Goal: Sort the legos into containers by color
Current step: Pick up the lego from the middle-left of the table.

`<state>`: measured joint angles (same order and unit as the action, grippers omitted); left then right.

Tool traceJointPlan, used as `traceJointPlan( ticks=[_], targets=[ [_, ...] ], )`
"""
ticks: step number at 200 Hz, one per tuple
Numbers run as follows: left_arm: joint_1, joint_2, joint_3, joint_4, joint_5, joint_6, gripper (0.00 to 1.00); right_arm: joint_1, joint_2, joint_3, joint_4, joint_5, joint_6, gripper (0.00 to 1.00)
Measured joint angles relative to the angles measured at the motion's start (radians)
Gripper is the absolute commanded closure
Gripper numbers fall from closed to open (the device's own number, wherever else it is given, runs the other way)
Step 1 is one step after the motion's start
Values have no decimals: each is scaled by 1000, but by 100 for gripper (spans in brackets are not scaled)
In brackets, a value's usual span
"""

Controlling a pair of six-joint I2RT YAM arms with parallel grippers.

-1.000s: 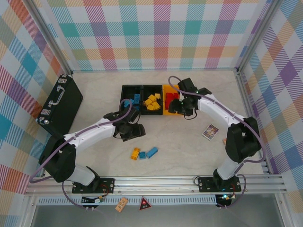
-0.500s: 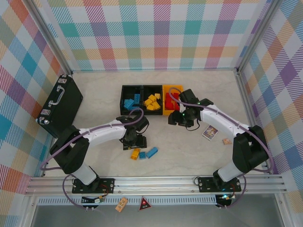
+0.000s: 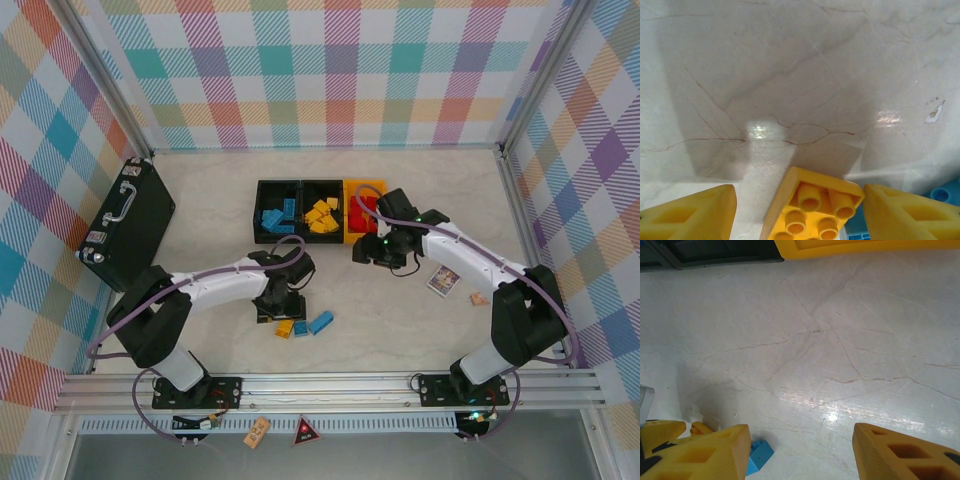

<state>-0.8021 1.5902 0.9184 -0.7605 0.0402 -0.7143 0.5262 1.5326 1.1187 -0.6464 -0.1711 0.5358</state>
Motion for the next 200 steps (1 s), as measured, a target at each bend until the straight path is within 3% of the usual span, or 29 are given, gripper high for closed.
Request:
traceJointPlan(
  ticks=[96, 200],
  targets=[
    [-3, 0, -27, -8, -27, -26, 73, 12, 0, -7, 7, -6, 11, 45],
    [9, 15, 272, -99, -124, 29, 76, 30, -63, -71, 62, -98, 10, 45]
  ],
)
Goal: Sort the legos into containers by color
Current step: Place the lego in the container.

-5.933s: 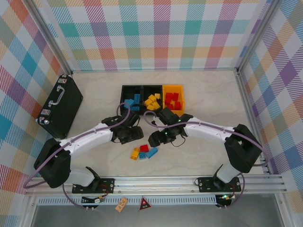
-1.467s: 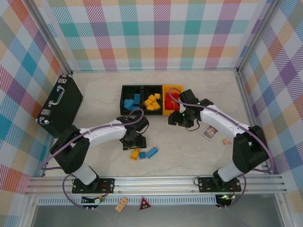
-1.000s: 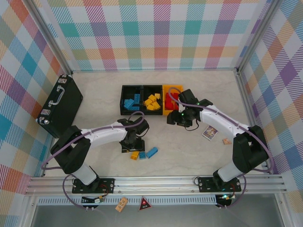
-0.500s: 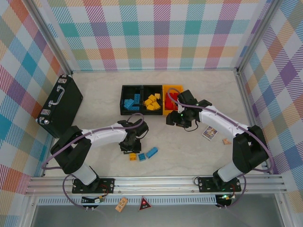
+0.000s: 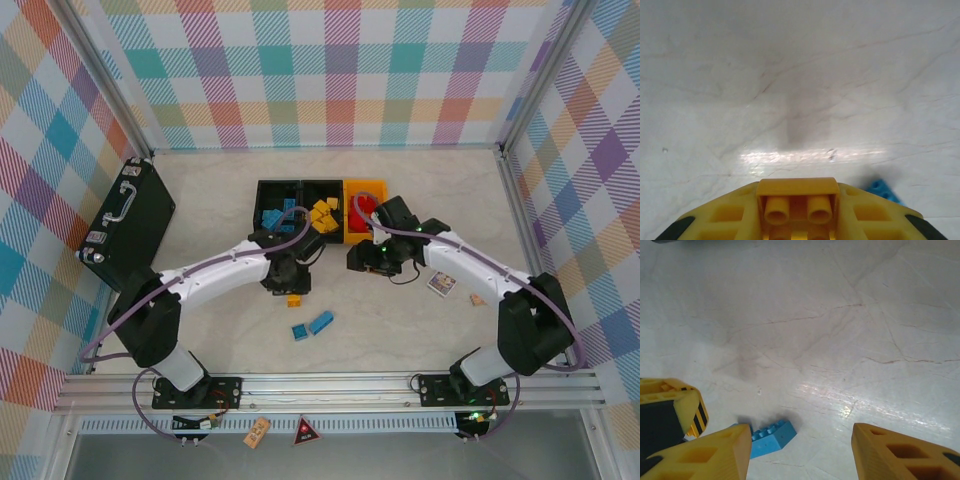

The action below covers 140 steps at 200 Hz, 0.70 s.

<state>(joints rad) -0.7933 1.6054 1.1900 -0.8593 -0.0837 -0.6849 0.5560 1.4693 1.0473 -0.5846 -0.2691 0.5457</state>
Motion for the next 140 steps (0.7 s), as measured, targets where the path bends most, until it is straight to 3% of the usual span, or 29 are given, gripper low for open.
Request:
traceJointPlan(
  ticks=[65, 140],
  targets=[
    [19, 176, 266, -4, -8, 50, 76, -13, -98, -50, 13, 6, 1, 44],
    [100, 383, 582, -6, -8, 99, 76, -72, -157, -90, 9, 25, 5, 44]
  ],
)
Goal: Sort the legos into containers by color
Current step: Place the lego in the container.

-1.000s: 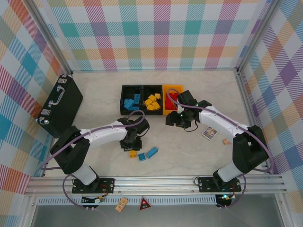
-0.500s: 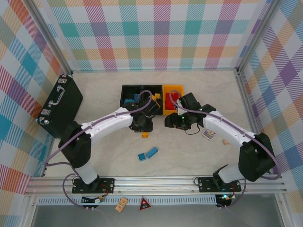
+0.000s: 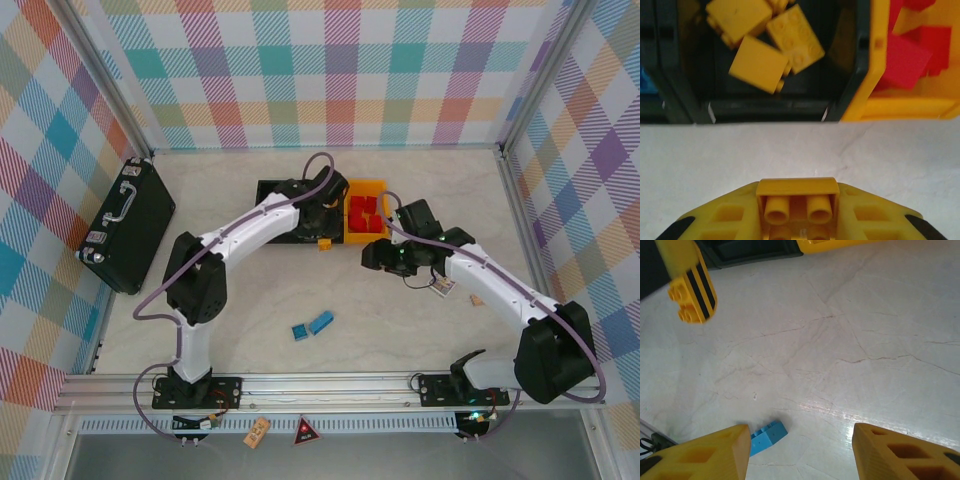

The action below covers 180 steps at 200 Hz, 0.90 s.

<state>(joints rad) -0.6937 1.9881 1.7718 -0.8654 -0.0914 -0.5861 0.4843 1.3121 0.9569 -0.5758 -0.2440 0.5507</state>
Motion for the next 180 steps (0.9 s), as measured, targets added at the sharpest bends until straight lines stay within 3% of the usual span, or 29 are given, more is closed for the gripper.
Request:
traceJointPlan(
  ticks=[128, 144, 161, 180],
  targets=[
    [76, 304, 402, -64, -43, 87, 73, -21, -33, -28, -18, 43, 24, 44],
    [77, 333, 431, -76, -46, 93, 68, -21, -35, -32, -17, 45, 34, 44],
    [81, 369, 471, -84, -53, 102, 51, -21, -40, -37, -19, 47, 40, 44],
    [88, 391, 503, -90, -54, 108, 47, -21, -42, -44, -20, 50, 42, 44]
  ],
)
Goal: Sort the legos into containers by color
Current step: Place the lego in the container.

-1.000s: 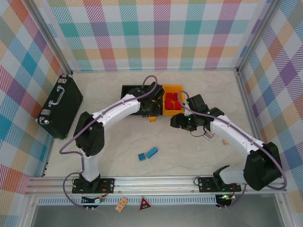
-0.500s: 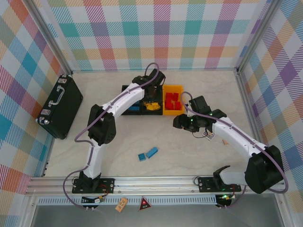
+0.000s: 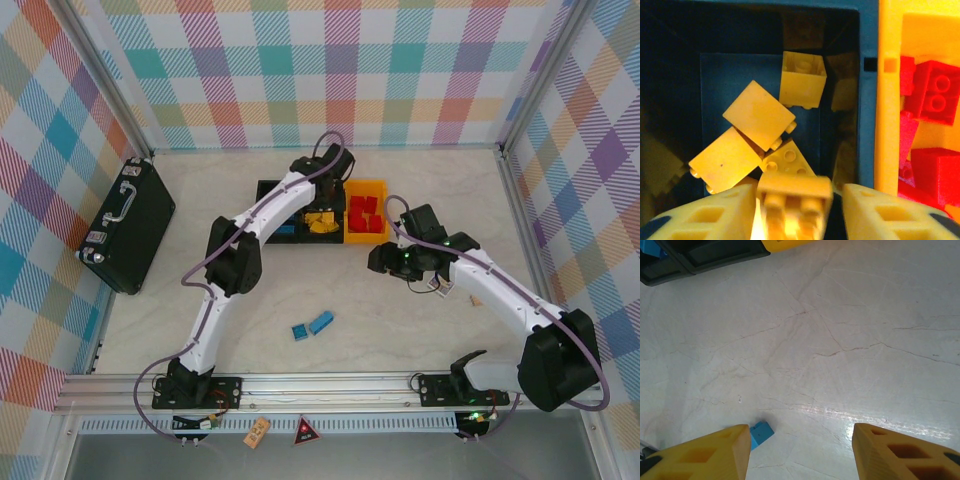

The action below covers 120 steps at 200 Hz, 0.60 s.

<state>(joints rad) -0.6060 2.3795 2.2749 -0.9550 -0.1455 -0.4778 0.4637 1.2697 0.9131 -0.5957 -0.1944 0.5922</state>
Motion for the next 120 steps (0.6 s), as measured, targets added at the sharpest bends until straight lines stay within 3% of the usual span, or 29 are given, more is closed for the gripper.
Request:
traceJointPlan(
  ticks=[50, 120],
  targets=[
    [0, -21, -33, -4, 3, 0, 45, 0, -3, -6, 2, -1, 3, 44],
    [-56, -412, -492, 113, 56, -3, 44, 0, -1, -14, 8, -43, -21, 44]
  ],
)
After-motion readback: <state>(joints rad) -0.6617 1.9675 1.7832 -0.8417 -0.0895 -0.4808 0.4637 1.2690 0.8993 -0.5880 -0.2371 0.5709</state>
